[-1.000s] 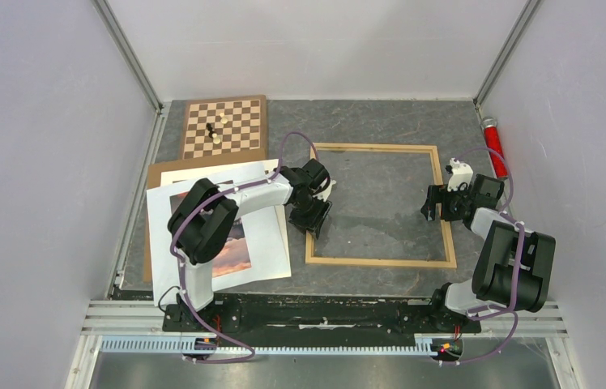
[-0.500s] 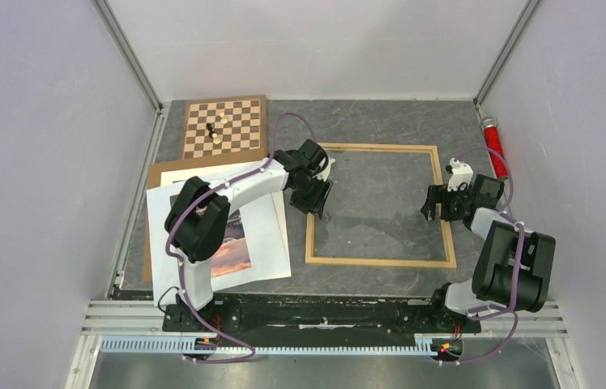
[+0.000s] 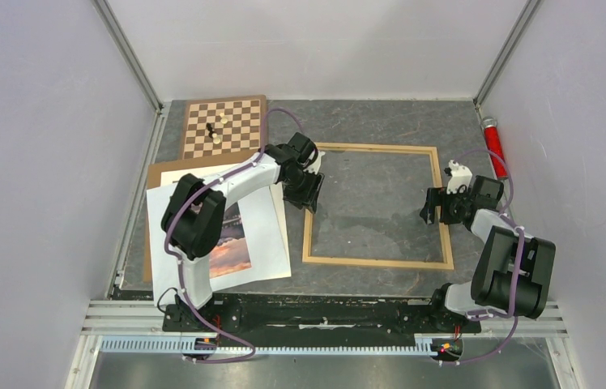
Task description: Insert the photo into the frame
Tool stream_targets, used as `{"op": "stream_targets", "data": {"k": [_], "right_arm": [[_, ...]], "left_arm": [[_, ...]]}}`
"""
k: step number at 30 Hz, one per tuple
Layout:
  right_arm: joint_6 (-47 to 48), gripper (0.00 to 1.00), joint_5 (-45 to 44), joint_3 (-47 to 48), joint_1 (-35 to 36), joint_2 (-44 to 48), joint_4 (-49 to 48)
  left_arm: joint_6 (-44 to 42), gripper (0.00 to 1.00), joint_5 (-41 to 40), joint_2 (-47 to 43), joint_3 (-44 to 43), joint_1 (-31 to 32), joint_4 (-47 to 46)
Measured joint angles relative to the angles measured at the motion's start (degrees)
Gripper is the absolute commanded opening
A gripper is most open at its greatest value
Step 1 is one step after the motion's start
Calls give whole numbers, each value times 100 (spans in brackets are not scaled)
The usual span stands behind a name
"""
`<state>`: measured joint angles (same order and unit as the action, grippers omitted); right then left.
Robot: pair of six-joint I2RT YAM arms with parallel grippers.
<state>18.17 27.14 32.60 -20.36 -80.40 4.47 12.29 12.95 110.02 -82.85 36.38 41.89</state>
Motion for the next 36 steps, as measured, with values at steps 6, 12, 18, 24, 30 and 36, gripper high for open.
{"op": "stream_targets", "data": {"k": [6,12,18,24,30,36], "right_arm": [[50,84,109,-2,0,70,195],[131,85,251,-26,103,166,411],[188,84,356,-59,201,348,710],[234,84,358,-59,219,466,776],[247,85,358,-46,221,481,809],[247,84,358,-46,221,483,813]], "left_arm": [[0,53,72,111,0,-7,-2],[-2,53,120,223,-4,-138,4],[-140,53,267,289,-85,-343,111],[-463,53,262,289,-177,-511,461],[-710,53,358,286,-195,-514,909],[-723,53,439,260,-173,-509,1119]]}}
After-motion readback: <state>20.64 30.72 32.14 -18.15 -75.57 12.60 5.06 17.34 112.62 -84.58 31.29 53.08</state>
